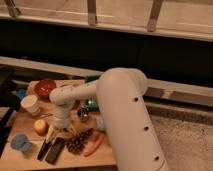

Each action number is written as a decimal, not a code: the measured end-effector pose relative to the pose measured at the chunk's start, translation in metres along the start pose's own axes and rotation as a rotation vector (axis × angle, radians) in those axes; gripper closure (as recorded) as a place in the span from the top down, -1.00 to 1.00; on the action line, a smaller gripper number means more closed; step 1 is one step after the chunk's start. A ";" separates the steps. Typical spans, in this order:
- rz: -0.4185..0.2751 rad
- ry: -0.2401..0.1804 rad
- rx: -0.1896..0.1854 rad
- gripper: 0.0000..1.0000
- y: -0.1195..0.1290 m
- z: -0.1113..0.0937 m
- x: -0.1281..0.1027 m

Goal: Place eraser in metal cup

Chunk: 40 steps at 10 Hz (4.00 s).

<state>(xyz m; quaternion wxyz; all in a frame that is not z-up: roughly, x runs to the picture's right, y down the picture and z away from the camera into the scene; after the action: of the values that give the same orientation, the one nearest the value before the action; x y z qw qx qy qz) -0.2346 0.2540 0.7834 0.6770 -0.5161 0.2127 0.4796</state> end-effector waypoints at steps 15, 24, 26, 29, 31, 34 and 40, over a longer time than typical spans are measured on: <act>0.042 0.033 0.144 -0.96 0.029 0.012 0.016; 0.074 -0.200 0.134 -1.00 -0.020 -0.087 0.004; 0.097 -0.290 0.132 -1.00 -0.040 -0.138 0.011; 0.098 -0.409 0.153 -1.00 -0.050 -0.215 0.020; 0.098 -0.482 0.159 -1.00 -0.053 -0.251 0.027; 0.093 -0.484 0.157 -1.00 -0.051 -0.252 0.027; 0.132 -0.515 0.334 -1.00 -0.084 -0.253 0.015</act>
<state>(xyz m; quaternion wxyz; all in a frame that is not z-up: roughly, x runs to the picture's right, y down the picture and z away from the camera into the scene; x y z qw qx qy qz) -0.1022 0.0316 0.7176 0.7512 -0.2445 0.1430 0.5962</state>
